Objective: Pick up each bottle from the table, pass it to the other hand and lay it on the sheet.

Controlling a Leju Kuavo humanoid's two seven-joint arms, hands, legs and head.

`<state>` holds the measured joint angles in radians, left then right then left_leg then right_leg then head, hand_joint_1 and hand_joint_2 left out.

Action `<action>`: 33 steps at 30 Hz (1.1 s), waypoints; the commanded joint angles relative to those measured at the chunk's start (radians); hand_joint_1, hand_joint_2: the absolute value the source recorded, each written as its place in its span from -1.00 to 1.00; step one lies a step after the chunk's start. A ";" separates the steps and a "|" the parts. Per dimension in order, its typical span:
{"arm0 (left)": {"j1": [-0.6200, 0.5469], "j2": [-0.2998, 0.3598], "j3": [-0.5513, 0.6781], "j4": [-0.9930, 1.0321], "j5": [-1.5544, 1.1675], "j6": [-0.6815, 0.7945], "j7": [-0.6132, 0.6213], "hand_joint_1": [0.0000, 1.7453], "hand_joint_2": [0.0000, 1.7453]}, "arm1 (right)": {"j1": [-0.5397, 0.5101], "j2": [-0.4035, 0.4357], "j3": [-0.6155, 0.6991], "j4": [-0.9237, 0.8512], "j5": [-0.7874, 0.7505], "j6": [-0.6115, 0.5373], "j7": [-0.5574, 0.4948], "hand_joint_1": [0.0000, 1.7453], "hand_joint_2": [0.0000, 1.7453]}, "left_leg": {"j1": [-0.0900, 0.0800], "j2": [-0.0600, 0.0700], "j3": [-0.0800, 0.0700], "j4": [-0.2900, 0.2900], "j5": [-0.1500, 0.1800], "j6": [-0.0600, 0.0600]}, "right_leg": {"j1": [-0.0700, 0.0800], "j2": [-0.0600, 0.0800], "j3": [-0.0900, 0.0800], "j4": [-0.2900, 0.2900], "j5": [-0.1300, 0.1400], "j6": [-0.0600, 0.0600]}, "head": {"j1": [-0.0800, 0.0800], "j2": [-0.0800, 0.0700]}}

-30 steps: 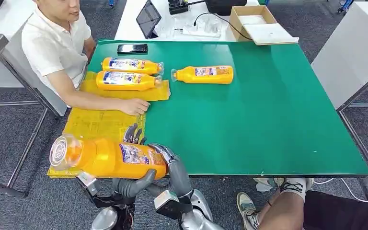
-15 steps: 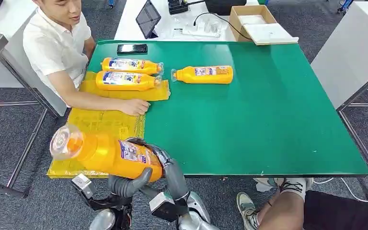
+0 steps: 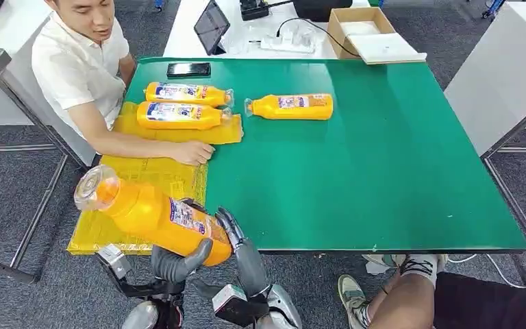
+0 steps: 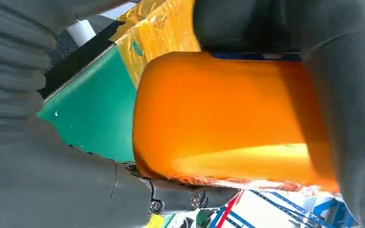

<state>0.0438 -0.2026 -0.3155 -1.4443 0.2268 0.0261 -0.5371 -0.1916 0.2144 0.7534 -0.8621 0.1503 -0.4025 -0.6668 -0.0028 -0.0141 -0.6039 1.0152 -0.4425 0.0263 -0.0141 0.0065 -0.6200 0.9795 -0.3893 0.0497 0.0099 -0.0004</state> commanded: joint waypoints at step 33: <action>-0.454 0.217 0.102 0.604 -1.108 0.408 0.374 1.00 1.00 | 0.162 -0.069 -0.200 -0.255 -0.016 -0.188 -0.031 -1.00 -1.00 | 0.001 -0.003 0.004 -0.002 0.000 -0.002 | 0.001 -0.003 0.006 -0.001 -0.001 -0.002 | 0.000 0.000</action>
<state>-0.1641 -0.0535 -0.2423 -1.2240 -0.8043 0.4837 -0.2303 -0.0506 0.1450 0.6172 -1.0743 0.1472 -0.5982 -0.6672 -0.0025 -0.0151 -0.6037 1.0152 -0.4417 0.0262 -0.0140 0.0064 -0.6190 0.9799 -0.3888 0.0495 0.0103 -0.0004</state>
